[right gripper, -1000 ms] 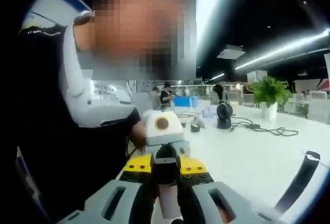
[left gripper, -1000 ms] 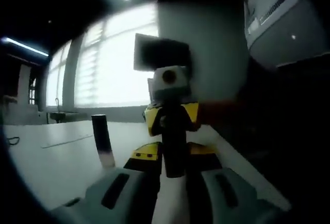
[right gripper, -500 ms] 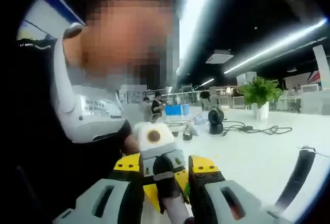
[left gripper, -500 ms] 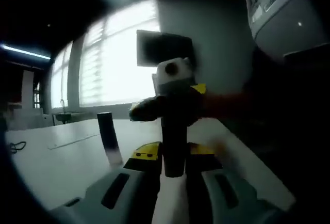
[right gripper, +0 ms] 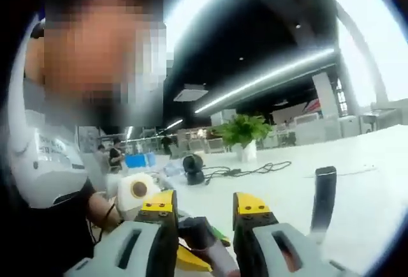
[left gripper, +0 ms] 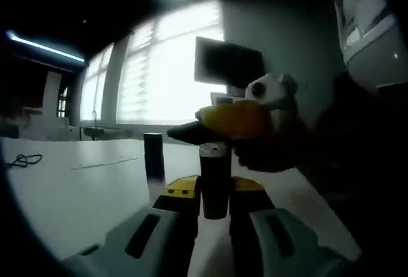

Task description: Pick up cosmetic bottle twist off cap place on table pick up cap screw tight cap place on table

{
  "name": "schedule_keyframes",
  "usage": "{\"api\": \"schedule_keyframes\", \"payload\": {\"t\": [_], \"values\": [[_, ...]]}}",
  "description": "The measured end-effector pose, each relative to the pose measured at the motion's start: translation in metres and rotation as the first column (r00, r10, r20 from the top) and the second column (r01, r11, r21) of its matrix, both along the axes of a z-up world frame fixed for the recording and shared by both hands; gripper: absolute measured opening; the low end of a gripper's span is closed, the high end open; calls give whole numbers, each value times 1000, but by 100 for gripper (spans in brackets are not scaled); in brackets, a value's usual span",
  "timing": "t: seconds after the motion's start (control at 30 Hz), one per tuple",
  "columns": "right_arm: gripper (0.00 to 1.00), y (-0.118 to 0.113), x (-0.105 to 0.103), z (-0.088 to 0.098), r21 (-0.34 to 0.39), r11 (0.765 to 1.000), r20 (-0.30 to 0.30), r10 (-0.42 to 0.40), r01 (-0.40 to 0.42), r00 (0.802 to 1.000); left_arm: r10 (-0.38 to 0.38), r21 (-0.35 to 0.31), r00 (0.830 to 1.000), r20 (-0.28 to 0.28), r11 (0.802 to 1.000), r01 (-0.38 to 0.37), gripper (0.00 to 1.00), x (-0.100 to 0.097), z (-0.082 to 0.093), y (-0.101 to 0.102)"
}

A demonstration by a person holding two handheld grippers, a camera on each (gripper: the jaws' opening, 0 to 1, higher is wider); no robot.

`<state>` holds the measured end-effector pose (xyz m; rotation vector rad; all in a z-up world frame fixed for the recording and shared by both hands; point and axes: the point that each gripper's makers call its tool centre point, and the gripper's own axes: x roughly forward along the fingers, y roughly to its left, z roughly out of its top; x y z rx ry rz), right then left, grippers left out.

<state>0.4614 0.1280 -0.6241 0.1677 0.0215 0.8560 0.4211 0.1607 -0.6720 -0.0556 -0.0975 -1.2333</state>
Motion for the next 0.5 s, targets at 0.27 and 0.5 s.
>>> {"api": "schedule_keyframes", "payload": {"t": [0.27,0.5], "values": [[26,38,-16,-6,-102,974,80,-196,203,977,44,8,999,18,999,-44,7,8,0,3],[25,47,-24,-8,-109,958,100,-254,264,962,62,9,998,28,998,-62,7,9,0,4]]}}
